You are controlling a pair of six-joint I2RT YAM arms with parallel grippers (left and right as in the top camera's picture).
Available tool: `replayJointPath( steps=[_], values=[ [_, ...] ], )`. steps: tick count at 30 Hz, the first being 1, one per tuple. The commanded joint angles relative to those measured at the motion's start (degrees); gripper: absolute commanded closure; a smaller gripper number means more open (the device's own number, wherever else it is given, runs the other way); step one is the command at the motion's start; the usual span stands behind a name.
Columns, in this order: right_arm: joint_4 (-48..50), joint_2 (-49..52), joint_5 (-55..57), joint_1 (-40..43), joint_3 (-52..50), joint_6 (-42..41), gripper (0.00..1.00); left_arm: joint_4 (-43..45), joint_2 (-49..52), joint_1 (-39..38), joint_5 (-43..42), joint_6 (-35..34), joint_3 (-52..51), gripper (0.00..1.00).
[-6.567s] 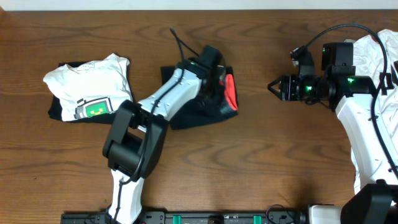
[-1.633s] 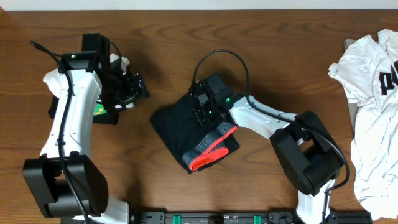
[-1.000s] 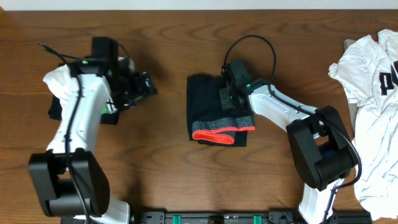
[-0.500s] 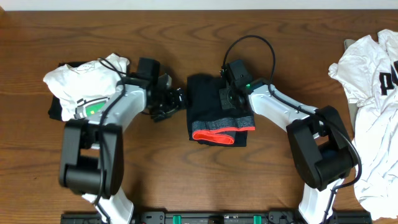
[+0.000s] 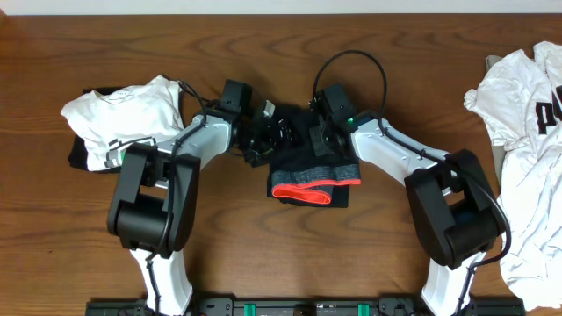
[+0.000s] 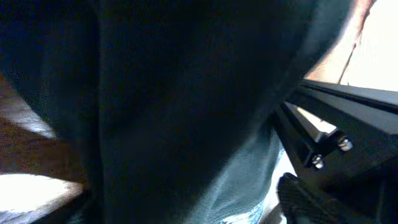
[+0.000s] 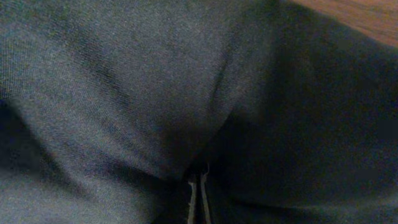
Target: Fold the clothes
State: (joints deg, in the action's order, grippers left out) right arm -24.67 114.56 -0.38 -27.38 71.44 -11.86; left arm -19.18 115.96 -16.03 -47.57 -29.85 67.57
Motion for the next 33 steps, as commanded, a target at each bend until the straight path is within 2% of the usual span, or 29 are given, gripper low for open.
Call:
replayJointPath(
  steps=[1, 3, 5, 15, 18, 19, 22, 24, 27, 33],
  values=[
    [-2.4, 2.2, 1.7, 0.2, -2.1, 1.7, 0.95, -1.2, 6.2, -0.8, 5.2, -0.9, -3.6, 0.30],
    [-2.4, 2.2, 1.7, 0.2, -2.1, 1.7, 0.95, -0.8, 6.2, -0.8, 6.2, -0.7, -3.6, 0.40],
    [-2.4, 2.2, 1.7, 0.2, -2.1, 1.7, 0.95, -0.9, 6.2, -0.8, 7.8, -0.7, -3.6, 0.43],
    [-3.5, 2.2, 1.7, 0.2, -2.1, 1.7, 0.95, 1.9, 6.2, -3.5, 8.3, -0.3, -3.6, 0.43],
    [-3.7, 2.2, 1.7, 0.2, -2.1, 1.7, 0.95, 2.3, 6.2, -5.0, 11.8, -0.9, -3.6, 0.44],
    [-3.8, 2.2, 1.7, 0.2, -2.1, 1.7, 0.95, 2.2, 6.2, -5.4, 13.2, -0.9, -3.6, 0.49],
    [-4.4, 2.2, 1.7, 0.2, -2.1, 1.7, 0.95, 2.5, 6.2, -6.2, 15.0, -0.9, -3.6, 0.74],
    [-4.7, 2.2, 1.9, 0.2, -2.1, 2.1, 0.95, 2.7, 6.2, -6.4, 15.1, -0.9, -3.6, 0.85],
    [-5.1, 2.0, 2.1, 0.3, -2.1, 2.3, 0.97, 2.6, 6.2, -6.3, 15.0, 0.0, -3.6, 0.94],
    [-7.8, -4.7, 2.1, 3.0, -1.6, 2.3, 0.98, -0.3, 2.2, -5.6, 13.5, 6.3, -3.6, 0.94]
  ],
)
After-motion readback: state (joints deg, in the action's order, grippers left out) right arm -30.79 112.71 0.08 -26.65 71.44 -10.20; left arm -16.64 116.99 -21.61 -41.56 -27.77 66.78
